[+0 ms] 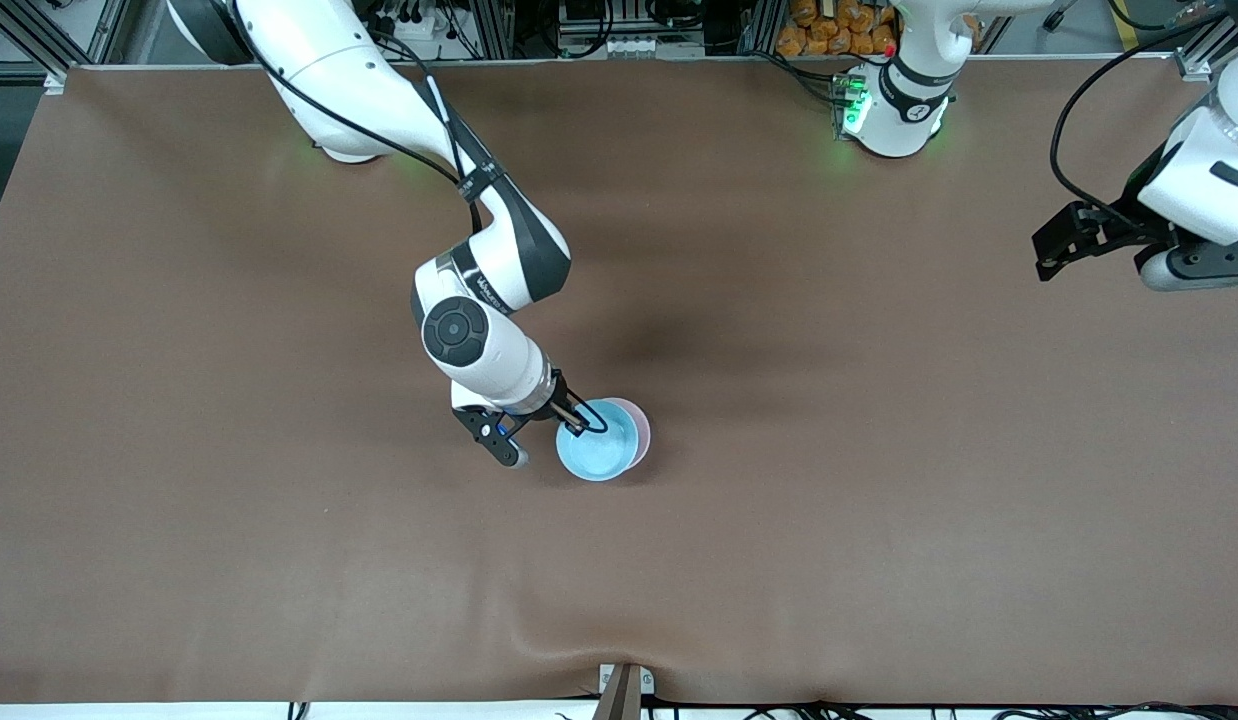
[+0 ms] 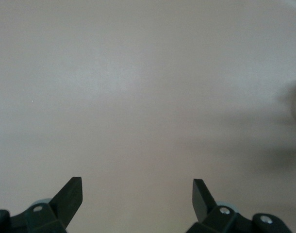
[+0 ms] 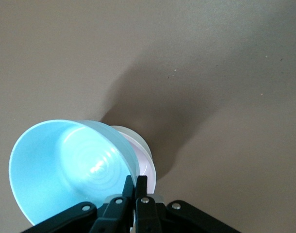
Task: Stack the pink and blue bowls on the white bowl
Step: 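Lower the blue bowl onto the pink bowl with the right gripper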
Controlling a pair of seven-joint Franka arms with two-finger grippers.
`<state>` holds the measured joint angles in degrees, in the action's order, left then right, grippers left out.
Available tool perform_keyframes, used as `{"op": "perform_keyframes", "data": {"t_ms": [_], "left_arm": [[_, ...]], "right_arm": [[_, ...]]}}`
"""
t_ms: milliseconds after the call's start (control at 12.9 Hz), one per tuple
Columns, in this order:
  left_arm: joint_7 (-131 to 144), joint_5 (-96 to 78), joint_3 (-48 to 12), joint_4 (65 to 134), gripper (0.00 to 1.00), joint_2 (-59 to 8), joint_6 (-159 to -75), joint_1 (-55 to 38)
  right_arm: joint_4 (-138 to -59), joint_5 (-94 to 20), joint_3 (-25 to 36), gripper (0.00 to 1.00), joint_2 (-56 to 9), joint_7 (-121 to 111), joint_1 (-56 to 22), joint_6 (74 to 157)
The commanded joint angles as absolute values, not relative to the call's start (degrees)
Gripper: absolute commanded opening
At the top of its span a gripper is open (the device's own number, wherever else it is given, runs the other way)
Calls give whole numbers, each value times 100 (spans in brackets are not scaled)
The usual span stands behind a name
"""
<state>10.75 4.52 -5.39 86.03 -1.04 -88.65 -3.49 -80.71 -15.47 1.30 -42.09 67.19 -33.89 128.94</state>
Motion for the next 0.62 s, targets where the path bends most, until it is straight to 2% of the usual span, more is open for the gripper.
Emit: {"op": "perform_keyframes", "data": {"t_ms": [0,542], "left_arm": [[1011,457,-571,8789,100,97,-8833,-193],[1011,448,-545,8710,100,70,-8903,-53]], "right_arm": [[-8077,-1635,132,0,-4289,6803,-3515,13060],[-8174,-1837,141,0,-4359,6794,-3586,13263]]}}
